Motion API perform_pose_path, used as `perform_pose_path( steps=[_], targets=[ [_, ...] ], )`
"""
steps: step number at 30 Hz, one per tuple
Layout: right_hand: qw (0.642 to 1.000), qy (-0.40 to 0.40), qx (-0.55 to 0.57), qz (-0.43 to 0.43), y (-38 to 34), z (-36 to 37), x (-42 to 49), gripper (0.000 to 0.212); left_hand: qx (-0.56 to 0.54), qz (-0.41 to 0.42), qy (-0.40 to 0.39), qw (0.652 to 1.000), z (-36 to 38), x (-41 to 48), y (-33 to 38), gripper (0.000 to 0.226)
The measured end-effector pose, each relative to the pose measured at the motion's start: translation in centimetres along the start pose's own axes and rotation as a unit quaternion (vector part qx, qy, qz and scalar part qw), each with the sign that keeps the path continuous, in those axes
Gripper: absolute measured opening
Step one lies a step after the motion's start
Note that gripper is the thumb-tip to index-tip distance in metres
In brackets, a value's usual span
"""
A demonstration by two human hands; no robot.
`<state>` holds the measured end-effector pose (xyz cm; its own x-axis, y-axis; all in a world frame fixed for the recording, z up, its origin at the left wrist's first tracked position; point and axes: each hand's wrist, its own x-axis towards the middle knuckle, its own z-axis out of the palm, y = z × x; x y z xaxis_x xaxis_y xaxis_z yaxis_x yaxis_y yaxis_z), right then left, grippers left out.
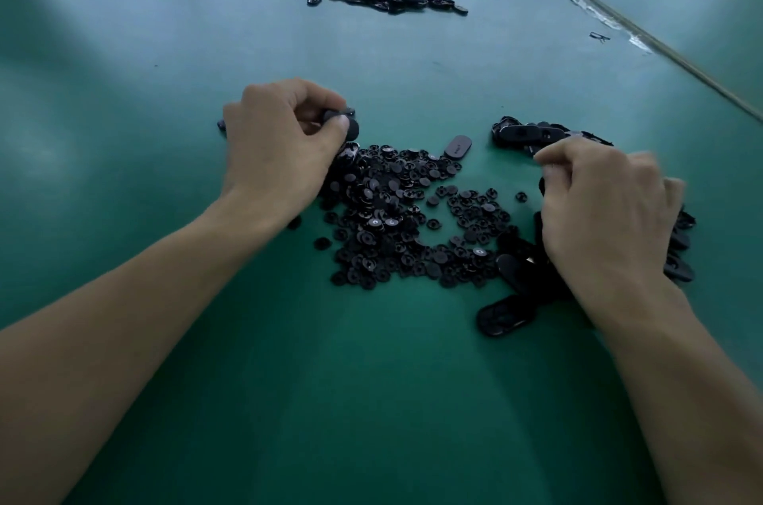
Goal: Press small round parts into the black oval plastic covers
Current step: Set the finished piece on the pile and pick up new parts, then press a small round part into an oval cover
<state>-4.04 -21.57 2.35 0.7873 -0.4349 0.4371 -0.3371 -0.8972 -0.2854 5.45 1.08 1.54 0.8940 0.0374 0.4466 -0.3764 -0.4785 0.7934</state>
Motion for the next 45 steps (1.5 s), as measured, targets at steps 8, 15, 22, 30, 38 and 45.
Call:
perform_pose_path(
  steps=[8,15,22,30,38,45],
  targets=[
    [0.990,0.057,0.115,-0.056,-0.6,-0.2,0.0,0.027,0.082,-0.038,0.025,0.996,-0.5,0.3,-1.0,0.014],
    [0.960,0.047,0.255,-0.108,-1.7,0.3,-0.7,0.021,0.108,0.012,0.036,0.993,-0.4,-0.1,-0.2,0.017],
    [0.921,0.024,0.347,-0.178,-2.8,0.6,-1.7,0.015,-0.127,-0.024,-0.163,0.978,0.8,-3.3,4.0,0.014],
    [0.900,0.029,0.394,-0.184,-3.4,0.8,-2.1,0.031,-0.289,-0.172,-0.306,0.891,0.9,-3.6,5.1,0.031],
    [0.904,0.009,0.387,-0.180,-3.6,0.8,-2.2,0.035,-0.316,-0.144,-0.267,0.899,1.2,-3.6,4.6,0.011],
    [0.914,-0.018,0.373,-0.158,-3.5,0.9,-2.0,0.024,-0.345,-0.107,-0.211,0.909,1.6,-3.3,3.5,0.013]
  ],
)
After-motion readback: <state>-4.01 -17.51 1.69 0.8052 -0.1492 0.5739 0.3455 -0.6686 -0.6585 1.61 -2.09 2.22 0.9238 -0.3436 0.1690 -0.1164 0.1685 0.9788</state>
